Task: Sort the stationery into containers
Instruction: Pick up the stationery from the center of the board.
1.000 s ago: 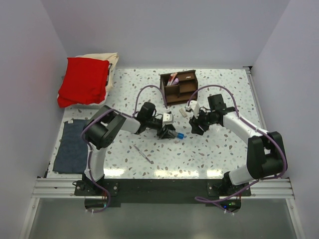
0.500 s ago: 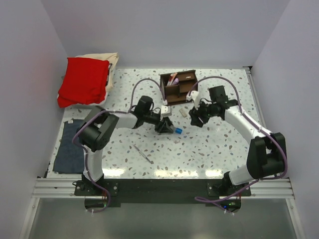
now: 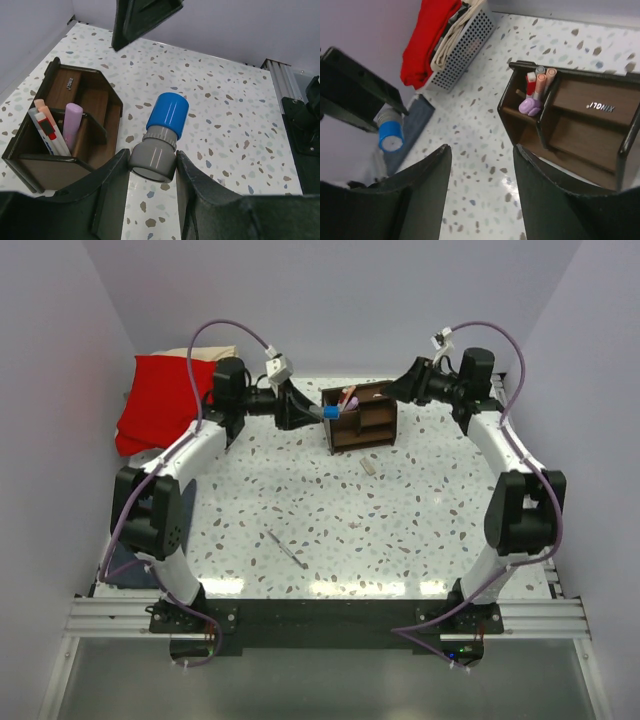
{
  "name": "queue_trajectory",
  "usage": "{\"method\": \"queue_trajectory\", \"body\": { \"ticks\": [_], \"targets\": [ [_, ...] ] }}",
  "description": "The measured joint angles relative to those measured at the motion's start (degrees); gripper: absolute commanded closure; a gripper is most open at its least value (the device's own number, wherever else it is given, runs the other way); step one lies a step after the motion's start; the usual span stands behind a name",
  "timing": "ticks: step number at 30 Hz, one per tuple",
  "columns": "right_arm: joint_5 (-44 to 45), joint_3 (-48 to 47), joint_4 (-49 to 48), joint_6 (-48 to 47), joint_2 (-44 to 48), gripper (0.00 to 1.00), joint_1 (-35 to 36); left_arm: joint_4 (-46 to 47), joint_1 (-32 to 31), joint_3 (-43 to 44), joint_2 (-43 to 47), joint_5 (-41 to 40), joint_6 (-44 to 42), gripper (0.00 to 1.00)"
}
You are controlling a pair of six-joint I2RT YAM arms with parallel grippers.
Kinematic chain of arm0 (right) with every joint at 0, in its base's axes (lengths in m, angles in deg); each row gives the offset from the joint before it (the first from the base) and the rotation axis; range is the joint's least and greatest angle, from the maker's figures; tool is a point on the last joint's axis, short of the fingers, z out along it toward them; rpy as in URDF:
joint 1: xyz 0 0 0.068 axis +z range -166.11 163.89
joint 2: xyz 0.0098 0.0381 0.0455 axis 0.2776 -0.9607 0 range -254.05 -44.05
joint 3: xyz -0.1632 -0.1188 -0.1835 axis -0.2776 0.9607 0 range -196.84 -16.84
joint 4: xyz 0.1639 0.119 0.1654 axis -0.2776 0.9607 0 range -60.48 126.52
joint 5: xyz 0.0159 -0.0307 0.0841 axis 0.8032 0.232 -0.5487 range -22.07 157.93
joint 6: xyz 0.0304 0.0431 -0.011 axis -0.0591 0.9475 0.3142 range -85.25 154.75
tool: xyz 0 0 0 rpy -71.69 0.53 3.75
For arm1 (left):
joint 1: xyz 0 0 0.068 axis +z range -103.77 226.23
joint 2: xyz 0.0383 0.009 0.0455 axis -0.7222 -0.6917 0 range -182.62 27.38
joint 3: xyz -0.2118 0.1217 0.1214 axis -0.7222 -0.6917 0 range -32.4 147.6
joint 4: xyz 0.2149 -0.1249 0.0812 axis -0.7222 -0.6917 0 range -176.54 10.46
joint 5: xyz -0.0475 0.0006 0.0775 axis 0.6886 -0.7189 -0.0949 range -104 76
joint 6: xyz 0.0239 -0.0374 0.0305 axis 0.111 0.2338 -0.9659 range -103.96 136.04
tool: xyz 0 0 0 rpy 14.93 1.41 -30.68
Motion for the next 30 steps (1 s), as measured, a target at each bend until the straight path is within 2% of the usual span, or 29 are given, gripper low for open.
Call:
{"method": "queue_trajectory", "body": {
  "ticks": [3, 5, 11, 19, 30],
  "targets": [
    [-1.4, 2.7, -7.7, 15.4, -6.7, 0.36, -0.6, -0.7, -0.4, 1.1, -0.1, -0.9, 1.1, 1.0],
    [-1.7, 3.2, -8.8, 21.4, -9.4, 0.35, -0.5, -1.3, -0.7, 1.8, -0.5, -1.6, 1.4, 1.0],
    [-2.6, 3.1, -12.3, 31.9, -9.7, 0.32, 0.8, -2.6, -0.8, 5.0, -3.7, -4.0, 1.3, 1.0],
    [-4.6, 2.9, -15.2, 36.7, -7.1, 0.3, 2.1, -3.0, -1.2, 6.4, -7.4, -4.5, 1.5, 1.0],
    [-9.5, -0.6, -15.3, 38.2, -8.8, 0.4, 5.9, -0.8, -2.3, 8.5, -10.1, -4.1, 3.4, 1.0]
  ]
}}
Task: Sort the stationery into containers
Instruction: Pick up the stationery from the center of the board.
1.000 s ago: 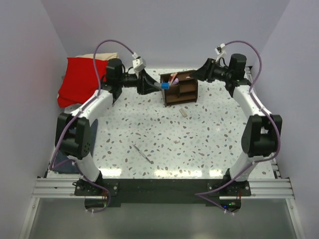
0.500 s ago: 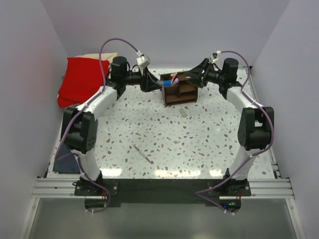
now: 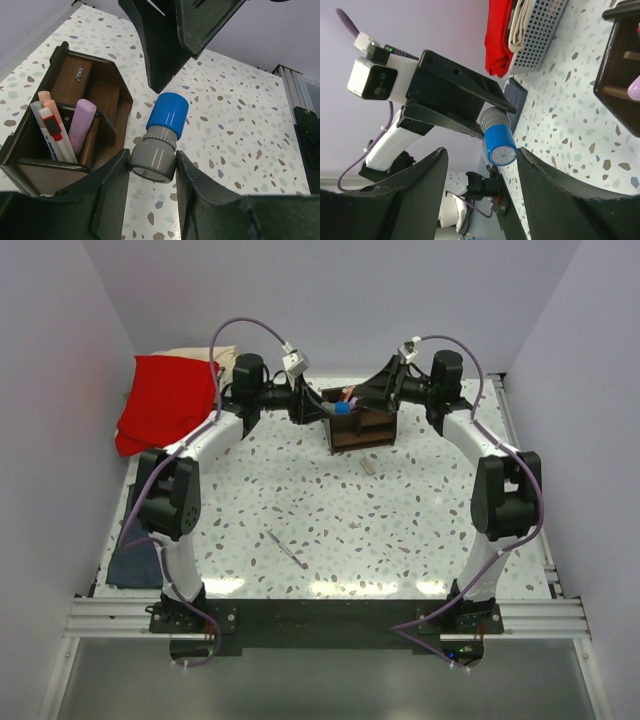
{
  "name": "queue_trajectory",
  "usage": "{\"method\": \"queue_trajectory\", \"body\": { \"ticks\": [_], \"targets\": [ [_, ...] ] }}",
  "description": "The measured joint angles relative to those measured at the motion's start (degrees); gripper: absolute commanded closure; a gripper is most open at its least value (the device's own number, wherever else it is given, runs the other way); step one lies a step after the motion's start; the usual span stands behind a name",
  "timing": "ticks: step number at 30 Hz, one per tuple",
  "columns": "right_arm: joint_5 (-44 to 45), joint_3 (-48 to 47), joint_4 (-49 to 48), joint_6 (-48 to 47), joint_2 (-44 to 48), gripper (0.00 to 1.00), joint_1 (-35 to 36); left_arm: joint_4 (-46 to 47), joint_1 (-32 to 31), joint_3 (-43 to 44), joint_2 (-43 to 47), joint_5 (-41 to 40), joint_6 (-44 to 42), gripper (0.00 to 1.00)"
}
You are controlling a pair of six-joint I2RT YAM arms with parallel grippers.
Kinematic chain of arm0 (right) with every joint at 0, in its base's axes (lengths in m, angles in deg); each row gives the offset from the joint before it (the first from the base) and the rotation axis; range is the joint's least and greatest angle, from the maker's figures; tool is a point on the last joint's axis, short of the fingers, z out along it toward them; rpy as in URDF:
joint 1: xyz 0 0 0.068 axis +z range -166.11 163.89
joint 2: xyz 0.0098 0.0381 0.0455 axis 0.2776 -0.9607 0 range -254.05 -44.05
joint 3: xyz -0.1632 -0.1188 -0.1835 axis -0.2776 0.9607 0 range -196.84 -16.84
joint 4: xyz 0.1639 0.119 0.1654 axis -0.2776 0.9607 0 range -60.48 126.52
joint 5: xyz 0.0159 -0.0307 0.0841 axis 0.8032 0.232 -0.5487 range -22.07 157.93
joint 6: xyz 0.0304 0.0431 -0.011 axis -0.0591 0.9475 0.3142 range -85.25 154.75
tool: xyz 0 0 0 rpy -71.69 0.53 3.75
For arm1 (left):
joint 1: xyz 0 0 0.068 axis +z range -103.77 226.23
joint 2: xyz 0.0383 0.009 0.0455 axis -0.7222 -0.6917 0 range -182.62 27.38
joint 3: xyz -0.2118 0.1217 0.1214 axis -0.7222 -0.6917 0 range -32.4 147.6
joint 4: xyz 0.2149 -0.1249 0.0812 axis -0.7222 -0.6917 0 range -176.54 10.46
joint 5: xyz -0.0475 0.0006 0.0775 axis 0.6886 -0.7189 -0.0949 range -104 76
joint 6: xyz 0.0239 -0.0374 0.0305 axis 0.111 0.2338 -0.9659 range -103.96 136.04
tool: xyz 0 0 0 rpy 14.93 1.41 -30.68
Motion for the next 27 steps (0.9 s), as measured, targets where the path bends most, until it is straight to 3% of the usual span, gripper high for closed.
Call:
{"method": "queue_trajectory", "body": {
  "ticks": [22, 27],
  "targets": [
    [-2.3, -2.0, 2.7, -0.6, -3.1, 0.53, 2.9, 2.9, -0.6, 0.0, 0.0, 0.1, 2.1, 1.0],
    [-2.7, -2.0, 3.4, -1.1, -3.1, 0.62, 3.0, 4.0, -0.6, 0.0, 0.0, 0.1, 2.7, 1.0]
  ]
}}
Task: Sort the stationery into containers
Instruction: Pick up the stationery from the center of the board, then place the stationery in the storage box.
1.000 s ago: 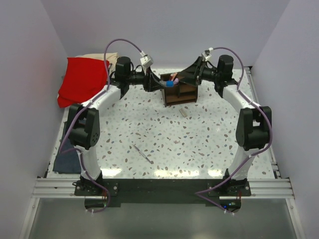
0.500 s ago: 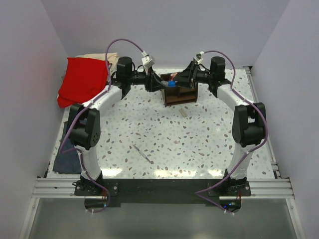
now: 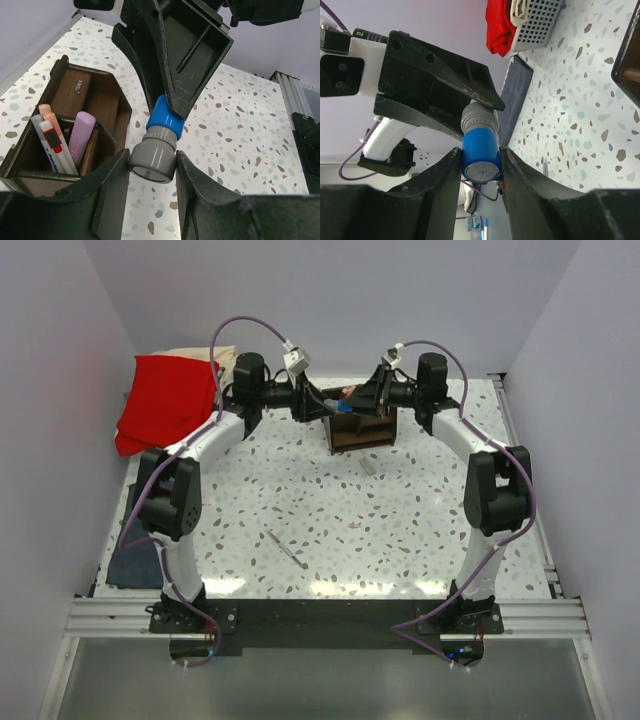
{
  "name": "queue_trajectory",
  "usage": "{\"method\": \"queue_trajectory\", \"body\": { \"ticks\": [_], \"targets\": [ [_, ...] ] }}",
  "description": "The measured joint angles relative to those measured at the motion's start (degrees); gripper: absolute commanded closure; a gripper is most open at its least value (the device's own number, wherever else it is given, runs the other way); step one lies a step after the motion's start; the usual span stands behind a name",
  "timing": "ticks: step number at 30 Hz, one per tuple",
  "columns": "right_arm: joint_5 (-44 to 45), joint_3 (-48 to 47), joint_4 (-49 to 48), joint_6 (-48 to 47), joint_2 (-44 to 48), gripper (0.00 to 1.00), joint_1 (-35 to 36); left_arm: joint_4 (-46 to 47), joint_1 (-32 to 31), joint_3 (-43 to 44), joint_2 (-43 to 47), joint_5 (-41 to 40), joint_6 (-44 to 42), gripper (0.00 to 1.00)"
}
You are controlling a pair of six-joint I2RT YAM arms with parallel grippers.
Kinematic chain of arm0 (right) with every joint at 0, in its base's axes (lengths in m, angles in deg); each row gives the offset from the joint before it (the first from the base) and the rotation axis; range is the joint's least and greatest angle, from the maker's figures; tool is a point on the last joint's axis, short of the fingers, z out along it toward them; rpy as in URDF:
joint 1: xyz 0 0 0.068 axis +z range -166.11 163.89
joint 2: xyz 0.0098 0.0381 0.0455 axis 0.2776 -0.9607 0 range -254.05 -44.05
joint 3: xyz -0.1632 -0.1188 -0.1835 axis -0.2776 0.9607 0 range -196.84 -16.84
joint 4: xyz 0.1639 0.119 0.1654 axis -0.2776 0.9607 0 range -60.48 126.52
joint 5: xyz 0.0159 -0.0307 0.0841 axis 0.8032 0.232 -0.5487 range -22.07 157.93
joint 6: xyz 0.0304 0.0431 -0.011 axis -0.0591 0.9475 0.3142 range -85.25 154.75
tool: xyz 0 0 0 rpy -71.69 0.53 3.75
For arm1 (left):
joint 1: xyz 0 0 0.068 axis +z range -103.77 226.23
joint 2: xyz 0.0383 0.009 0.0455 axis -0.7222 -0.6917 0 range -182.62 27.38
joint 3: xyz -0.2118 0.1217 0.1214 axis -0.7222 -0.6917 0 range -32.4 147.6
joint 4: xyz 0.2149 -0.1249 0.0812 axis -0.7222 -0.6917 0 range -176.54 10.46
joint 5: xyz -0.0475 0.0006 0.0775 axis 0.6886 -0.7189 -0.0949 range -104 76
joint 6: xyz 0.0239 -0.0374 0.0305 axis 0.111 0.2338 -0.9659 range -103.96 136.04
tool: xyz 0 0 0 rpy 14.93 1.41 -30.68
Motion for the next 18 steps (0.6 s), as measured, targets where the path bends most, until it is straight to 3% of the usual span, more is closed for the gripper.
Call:
{"method": "queue_trajectory", "body": {
  "ticks": [5, 6, 8, 12, 15, 18],
  "targets": [
    [-0.5, 0.0, 0.0, -0.2, 0.0, 0.73, 0.0, 1.0, 0.0, 0.0, -0.4, 0.4, 1.0, 1.0],
    [-0.5, 0.0, 0.0, -0.3, 0.0, 0.77, 0.0, 1.1, 0.0, 0.0, -0.5, 0.4, 1.0, 0.96],
    [-0.5, 0.0, 0.0, -0.4, 0.0, 0.9, 0.0, 1.4, 0.0, 0.0, -0.7, 0.6, 1.2, 0.77],
    [-0.9, -0.7, 1.3, -2.7, 0.0, 1.0, -0.1, 0.8, 0.0, 0.0, -0.7, 0.4, 0.8, 0.58],
    [-0.9, -6.8, 10.5, -10.6, -0.8, 1.0, -0.5, -1.7, -0.2, 1.1, -0.6, -0.6, -3.1, 0.5],
    [-1.8, -20.6, 26.0, -22.6, -4.3, 1.0, -1.2, -6.5, -0.2, 1.7, 1.5, -3.7, -9.6, 0.47]
  ]
}}
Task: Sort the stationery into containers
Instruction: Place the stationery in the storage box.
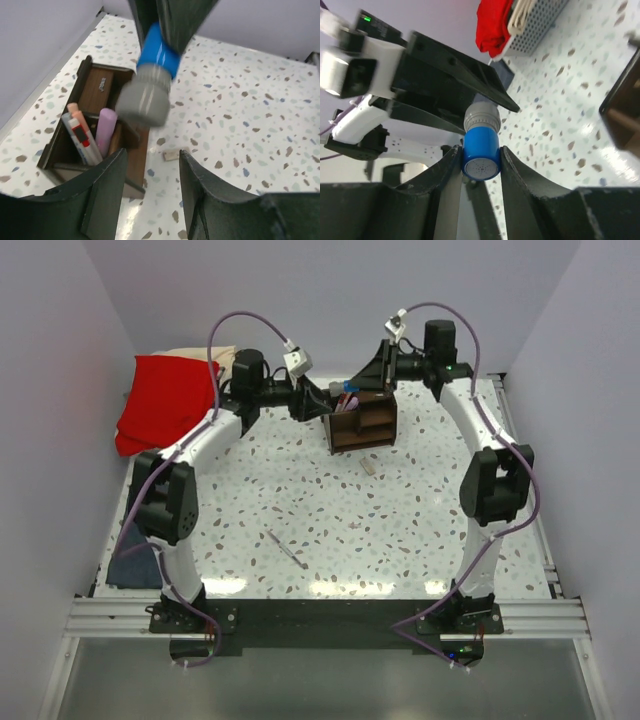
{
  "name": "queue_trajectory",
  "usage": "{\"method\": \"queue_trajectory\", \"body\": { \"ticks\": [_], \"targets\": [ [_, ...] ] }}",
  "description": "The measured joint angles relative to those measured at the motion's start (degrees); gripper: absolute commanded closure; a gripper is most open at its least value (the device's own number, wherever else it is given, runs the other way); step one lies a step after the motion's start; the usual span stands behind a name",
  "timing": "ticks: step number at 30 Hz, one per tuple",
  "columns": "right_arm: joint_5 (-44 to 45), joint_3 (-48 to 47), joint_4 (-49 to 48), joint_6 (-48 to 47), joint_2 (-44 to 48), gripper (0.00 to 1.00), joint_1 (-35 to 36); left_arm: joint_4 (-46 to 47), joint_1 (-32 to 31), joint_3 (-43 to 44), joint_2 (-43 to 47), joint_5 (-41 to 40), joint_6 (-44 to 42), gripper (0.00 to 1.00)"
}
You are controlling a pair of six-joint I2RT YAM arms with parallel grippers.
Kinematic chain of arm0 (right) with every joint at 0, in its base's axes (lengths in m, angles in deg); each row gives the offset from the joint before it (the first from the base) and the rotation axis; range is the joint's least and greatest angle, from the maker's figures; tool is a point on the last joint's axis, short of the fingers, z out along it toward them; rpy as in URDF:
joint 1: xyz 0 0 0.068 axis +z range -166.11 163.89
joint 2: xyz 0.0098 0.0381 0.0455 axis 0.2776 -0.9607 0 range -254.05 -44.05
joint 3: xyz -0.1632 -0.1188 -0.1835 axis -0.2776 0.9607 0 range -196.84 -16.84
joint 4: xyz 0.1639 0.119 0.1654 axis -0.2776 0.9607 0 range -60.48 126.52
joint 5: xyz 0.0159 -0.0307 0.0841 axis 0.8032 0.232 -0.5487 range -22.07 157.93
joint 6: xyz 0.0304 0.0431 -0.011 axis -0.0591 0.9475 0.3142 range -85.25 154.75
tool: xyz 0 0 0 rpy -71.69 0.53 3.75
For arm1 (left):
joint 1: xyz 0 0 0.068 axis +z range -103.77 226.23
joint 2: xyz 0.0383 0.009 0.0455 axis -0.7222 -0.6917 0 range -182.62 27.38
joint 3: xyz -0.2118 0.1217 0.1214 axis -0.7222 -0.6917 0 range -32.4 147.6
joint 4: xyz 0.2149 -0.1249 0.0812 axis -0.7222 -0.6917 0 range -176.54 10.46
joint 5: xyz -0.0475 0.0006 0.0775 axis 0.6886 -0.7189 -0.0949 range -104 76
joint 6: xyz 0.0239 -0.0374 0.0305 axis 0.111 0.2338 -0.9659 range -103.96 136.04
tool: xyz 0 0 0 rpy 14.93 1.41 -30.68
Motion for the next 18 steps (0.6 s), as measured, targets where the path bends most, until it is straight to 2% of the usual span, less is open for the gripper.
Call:
{"method": "queue_trajectory", "body": {
  "ticks": [3, 6, 10, 14, 18],
  "targets": [
    [1.1, -13.2, 14.5, -12.7, -2.2, 1.0, -2.4, -4.8, 0.7, -1.7, 2.1, -3.0, -5.4, 0.45],
    [5.8, -20.7, 25.2, -24.1, -2.3, 1.0, -4.6, -9.0, 1.7, -5.4, 4.5, -6.1, -9.8, 0.45],
    [15.1, -25.1, 34.8, -37.3, -2.3, 1.0, -4.8, -12.3, 2.1, -8.8, 6.4, -10.2, -12.8, 0.45],
    [27.0, -30.1, 44.4, -50.5, -3.5, 1.0, -1.5, -12.9, 2.1, -10.6, 7.9, -12.8, -13.5, 0.45],
    [35.2, -33.4, 51.1, -59.5, -4.4, 1.0, 1.7, -12.4, 2.1, -10.8, 8.1, -13.8, -13.4, 0.45]
  ]
}}
